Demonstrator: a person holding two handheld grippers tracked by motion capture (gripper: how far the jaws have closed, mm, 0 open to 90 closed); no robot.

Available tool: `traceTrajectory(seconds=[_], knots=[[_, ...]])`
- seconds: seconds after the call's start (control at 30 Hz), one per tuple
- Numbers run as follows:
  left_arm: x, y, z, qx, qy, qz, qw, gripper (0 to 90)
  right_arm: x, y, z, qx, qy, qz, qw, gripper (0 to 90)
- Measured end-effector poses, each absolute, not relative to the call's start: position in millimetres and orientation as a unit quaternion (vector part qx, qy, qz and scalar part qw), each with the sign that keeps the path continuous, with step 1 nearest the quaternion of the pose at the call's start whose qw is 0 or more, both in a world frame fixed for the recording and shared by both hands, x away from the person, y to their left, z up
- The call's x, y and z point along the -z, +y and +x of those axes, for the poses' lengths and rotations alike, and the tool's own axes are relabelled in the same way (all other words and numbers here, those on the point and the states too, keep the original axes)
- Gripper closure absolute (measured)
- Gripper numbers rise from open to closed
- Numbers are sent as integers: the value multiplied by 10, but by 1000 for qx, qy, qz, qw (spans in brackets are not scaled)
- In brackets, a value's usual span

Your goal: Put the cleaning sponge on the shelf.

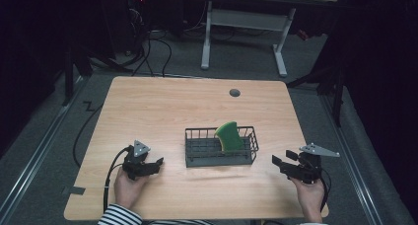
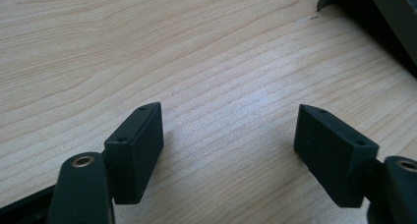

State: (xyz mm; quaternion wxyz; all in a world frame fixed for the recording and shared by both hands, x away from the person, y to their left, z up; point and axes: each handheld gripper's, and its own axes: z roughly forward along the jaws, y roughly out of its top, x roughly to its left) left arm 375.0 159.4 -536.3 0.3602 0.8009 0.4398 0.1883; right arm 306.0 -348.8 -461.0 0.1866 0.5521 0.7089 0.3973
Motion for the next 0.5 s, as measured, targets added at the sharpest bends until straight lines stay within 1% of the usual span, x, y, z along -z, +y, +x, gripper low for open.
traceTrajectory(seconds=[0.23,0.33,0.5], knots=[[5363,1594,3750,-188,440,801,360,276,4771,-3503,3090,-393,705,561,187,323],[5363,1594,3750,-188,440,801,360,275,4845,-3500,3106,-370,707,569,200,334],[5363,1594,3750,-188,440,801,360,276,4947,-3485,3136,-352,704,581,206,340]])
